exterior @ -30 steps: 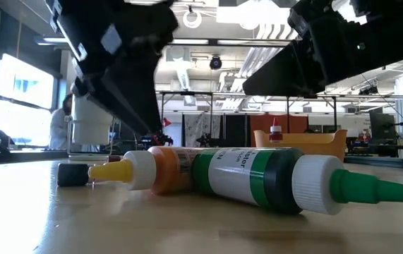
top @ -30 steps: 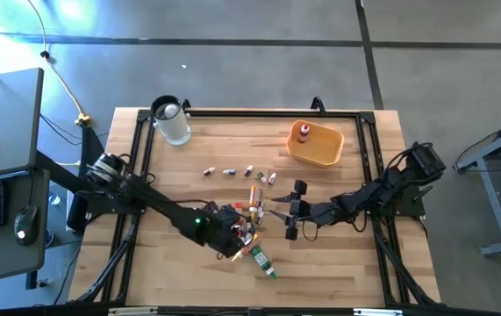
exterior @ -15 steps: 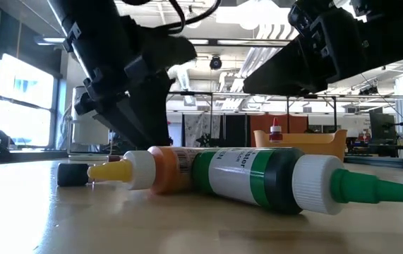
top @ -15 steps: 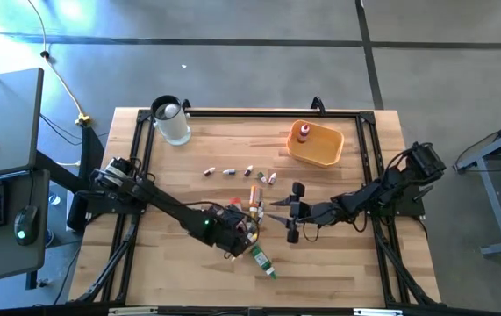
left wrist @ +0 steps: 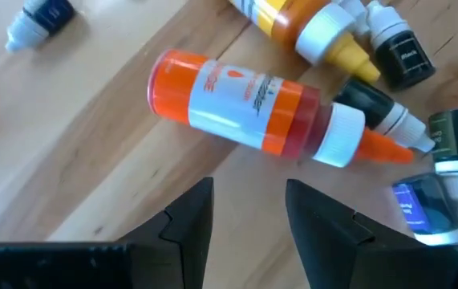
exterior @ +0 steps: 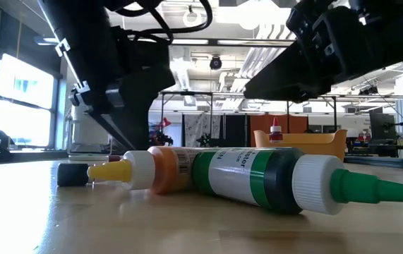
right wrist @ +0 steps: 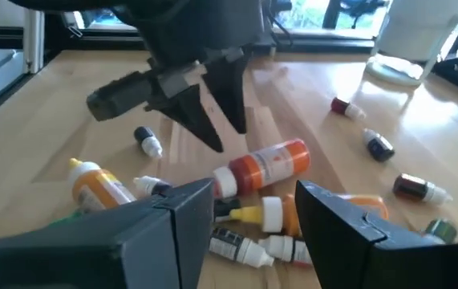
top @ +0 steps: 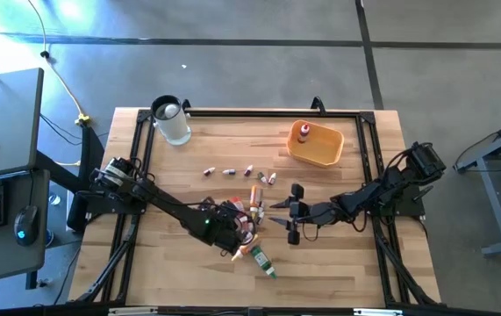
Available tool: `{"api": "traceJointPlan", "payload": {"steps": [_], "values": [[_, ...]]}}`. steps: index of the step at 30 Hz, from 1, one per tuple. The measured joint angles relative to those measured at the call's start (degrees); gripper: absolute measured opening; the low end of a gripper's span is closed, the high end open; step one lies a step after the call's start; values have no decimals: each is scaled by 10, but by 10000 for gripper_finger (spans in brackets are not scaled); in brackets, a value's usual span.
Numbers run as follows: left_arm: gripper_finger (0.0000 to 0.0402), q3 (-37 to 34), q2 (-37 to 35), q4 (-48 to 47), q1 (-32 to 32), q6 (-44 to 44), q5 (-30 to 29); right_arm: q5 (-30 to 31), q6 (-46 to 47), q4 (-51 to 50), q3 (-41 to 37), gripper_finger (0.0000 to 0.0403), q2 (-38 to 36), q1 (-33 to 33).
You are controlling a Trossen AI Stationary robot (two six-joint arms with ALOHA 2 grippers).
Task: Pick & Place food coloring
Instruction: Put the large orange food coloring bottle into the yellow bin
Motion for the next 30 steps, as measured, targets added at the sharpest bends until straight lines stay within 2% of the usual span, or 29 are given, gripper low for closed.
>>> {"api": "traceJointPlan", "payload": {"steps": [9,21,24,30], "values": [[153,0,0,1,51,77,16,-22,48,-16,0,171,12,-20],[153,0,0,58,117,287,23,-23,52,-16,0,171,35,-20],[153,0,0,55,124,294,27,-24,52,-16,0,171,35,-20],[153,-1,-22,42,111,234,81,-26,51,-16,0,171,35,-20]]}}
